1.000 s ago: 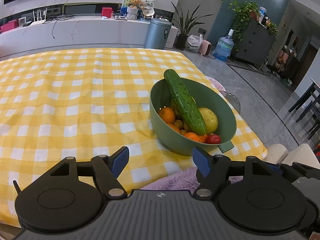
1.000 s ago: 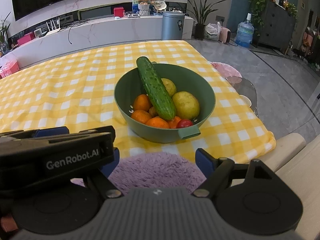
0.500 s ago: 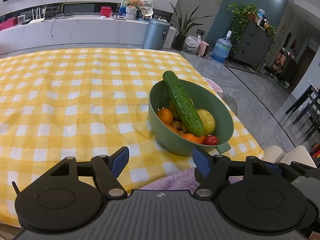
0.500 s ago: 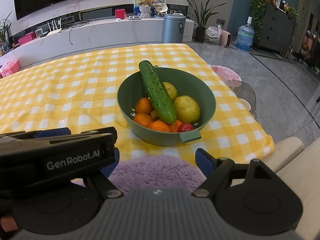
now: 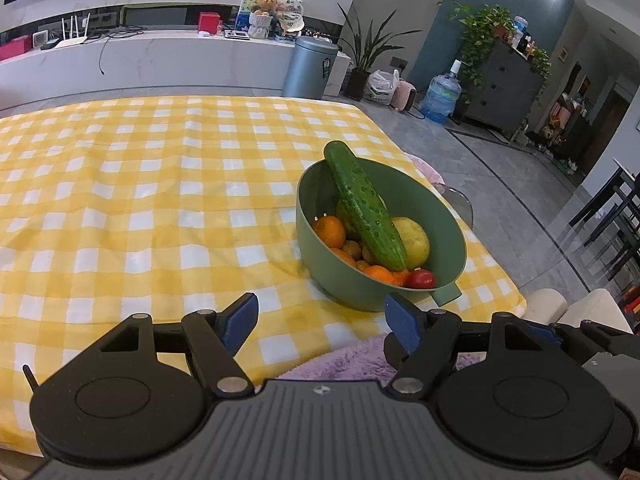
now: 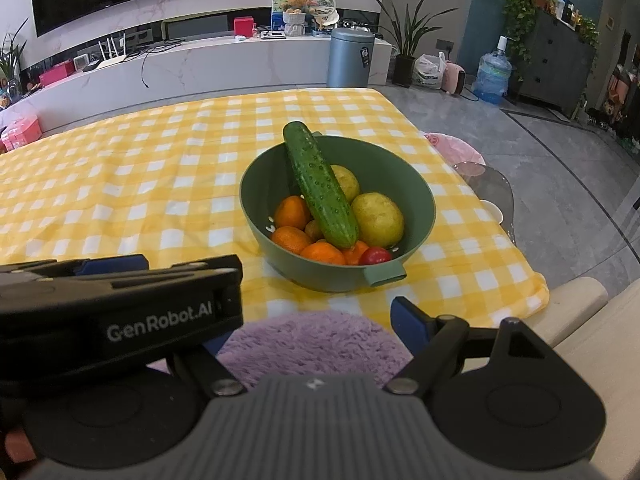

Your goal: Organize fruits

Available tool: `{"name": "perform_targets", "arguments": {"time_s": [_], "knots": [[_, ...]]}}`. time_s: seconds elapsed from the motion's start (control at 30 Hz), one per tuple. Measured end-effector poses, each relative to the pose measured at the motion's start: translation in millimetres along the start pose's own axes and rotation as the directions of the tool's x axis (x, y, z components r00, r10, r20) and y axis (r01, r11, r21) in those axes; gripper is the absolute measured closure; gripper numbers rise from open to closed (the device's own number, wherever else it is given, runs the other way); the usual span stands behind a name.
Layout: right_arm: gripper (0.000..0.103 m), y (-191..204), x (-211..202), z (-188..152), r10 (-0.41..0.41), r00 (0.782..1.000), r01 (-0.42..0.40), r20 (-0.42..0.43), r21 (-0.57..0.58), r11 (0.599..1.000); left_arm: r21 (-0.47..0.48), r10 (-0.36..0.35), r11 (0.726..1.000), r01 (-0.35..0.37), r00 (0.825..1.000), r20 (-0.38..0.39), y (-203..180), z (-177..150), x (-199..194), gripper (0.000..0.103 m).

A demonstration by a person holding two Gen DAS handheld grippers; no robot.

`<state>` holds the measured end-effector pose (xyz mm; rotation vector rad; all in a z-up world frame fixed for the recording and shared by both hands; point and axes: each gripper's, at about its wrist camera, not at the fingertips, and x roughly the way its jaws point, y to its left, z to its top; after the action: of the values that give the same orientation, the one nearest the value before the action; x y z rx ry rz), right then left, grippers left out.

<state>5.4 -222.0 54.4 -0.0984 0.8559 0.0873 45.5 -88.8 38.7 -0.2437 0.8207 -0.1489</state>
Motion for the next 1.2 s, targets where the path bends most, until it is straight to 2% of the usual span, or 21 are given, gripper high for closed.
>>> {"name": "perform_targets", "arguments": {"time_s": [0.6,1.2], "knots": [[0.023,4.8,-1.6,-0.4,0.006,1.0,-0.006,-0.011,-0.004,1.0,0.014,-0.007,1.0,0.007,1.0,-0.014,0.3,0.0,-2.4,0.018],[0.023,6.8,-5.4,-1.9,-0.029,1.0,0.029,-0.011,-0.024,0.999,0.023,-0.034,0.999,0.034,0.999,-0.026,1.1,-1.6,-3.0,0.018]]}}
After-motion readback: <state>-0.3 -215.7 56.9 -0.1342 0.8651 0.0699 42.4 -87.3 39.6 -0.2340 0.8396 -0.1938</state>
